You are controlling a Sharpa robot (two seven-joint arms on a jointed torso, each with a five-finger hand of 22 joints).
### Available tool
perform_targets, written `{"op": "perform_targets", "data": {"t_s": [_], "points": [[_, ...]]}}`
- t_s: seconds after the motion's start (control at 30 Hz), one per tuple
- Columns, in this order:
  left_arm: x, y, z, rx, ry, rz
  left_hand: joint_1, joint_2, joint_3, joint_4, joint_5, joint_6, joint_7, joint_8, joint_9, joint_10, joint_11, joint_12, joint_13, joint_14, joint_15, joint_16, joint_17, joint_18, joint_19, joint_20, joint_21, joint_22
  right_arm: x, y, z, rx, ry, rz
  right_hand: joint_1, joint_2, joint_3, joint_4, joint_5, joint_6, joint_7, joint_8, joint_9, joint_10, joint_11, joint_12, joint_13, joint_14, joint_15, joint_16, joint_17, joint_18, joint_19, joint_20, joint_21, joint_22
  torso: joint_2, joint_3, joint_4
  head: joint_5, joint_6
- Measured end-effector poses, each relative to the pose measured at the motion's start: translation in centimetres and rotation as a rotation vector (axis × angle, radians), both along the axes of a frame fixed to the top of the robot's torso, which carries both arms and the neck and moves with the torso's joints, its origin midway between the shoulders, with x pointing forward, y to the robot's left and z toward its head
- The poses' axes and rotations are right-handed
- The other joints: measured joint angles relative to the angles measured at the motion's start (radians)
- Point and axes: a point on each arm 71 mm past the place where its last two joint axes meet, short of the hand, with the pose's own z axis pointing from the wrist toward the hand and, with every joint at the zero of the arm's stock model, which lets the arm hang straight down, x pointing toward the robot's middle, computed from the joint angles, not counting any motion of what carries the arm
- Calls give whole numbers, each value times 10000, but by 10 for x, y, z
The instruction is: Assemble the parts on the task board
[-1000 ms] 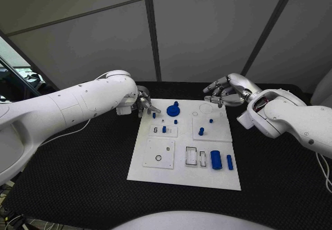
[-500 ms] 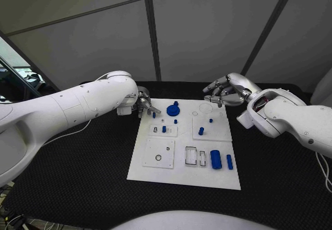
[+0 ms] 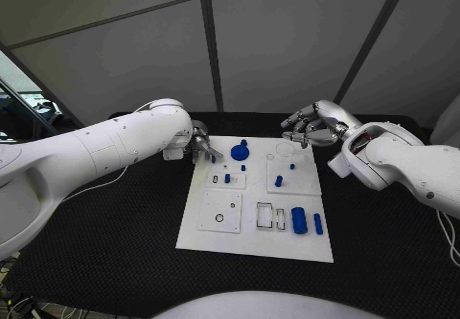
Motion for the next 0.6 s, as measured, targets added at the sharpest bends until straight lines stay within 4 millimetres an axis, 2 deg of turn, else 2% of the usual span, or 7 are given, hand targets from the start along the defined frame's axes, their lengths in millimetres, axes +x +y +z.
{"op": "perform_targets", "data": {"t_s": [0.47, 0.6], "points": [[0, -3, -1, -5, 22, -37, 672, 175, 255, -196, 0, 0, 0, -135, 81, -19, 19, -35, 18, -34, 36, 0, 172, -2, 0, 1, 0, -1, 0, 1, 0, 1, 0, 8, 0, 0, 0, 0, 41, 0, 0, 0, 0, 0, 0, -38, -24, 0, 0, 0, 9, 0, 0, 0, 0, 10, -2, 0, 5, -10, -12], [0, -3, -1, -13, 21, -50, 893, 290, 430, -232, 0, 0, 0, -181, 96, -73, 2, -17, 28, -49, 54, 0, 216, -6, 0, 1, 0, 0, 0, 1, 0, 2, 1, 11, 0, 0, 0, 0, 40, 0, 0, 0, 0, 0, 0, -38, -24, 0, 0, 0, 9, 0, 0, 0, 0, 11, -2, 1, 6, 3, -15]]}}
